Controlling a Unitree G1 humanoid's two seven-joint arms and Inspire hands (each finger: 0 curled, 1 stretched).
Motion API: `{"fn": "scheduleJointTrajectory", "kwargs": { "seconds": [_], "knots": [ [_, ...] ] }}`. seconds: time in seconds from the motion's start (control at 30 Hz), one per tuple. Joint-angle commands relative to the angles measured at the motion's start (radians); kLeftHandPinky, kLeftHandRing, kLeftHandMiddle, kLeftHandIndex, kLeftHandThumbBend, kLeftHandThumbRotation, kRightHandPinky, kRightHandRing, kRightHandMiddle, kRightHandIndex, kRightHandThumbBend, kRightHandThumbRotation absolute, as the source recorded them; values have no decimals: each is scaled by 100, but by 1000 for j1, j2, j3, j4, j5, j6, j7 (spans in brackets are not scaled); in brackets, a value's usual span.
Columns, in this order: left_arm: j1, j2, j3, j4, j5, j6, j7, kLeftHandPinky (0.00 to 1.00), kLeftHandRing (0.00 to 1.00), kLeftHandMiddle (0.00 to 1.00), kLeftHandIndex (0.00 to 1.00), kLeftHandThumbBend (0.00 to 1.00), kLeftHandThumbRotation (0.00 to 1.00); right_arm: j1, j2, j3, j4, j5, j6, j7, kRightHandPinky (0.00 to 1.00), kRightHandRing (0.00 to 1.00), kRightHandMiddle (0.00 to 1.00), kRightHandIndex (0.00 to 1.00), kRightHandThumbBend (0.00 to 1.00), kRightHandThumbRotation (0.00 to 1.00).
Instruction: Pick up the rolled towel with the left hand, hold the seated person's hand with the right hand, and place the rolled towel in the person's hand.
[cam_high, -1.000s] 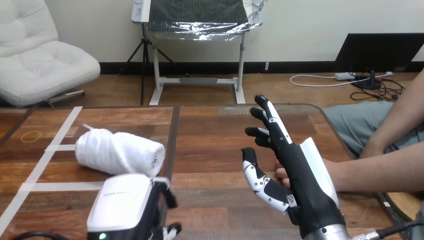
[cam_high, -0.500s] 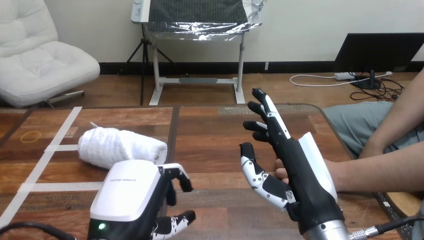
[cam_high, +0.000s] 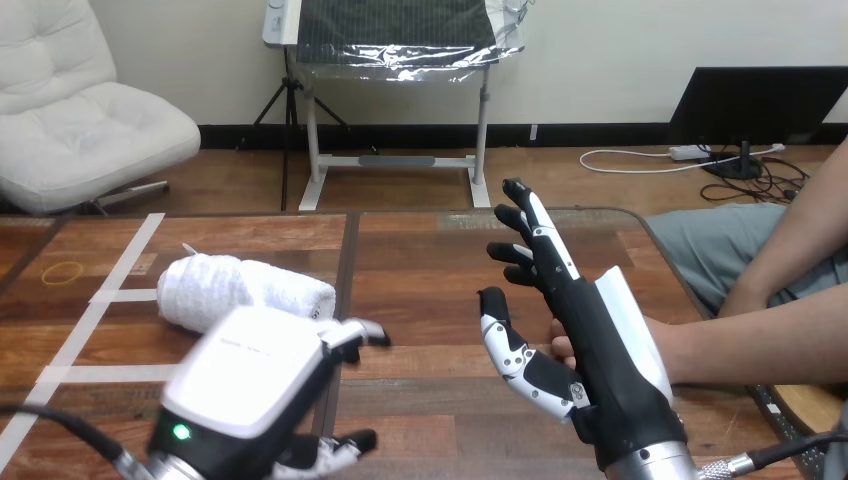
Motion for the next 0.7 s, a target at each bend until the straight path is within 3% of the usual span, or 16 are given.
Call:
{"fn": "scheduleJointTrajectory", "kwargs": {
  "seconds": [0.0, 0.2, 0.67],
  "knots": [
    [-83, 37, 74, 12, -22, -28, 1, 98, 95, 95, 96, 61, 32, -59, 6, -6, -1, 5, -18, -4, 84, 87, 95, 100, 0, 0],
    [-107, 61, 114, 27, -23, -51, 2, 99, 97, 97, 98, 66, 31, -59, 6, -4, 2, 1, -16, -4, 84, 87, 96, 100, 0, 0],
    [-167, 105, 178, 52, -43, -49, -100, 100, 98, 97, 98, 77, 22, -59, 9, -1, 10, -6, -11, -8, 96, 95, 99, 100, 0, 0]
  ]
}}
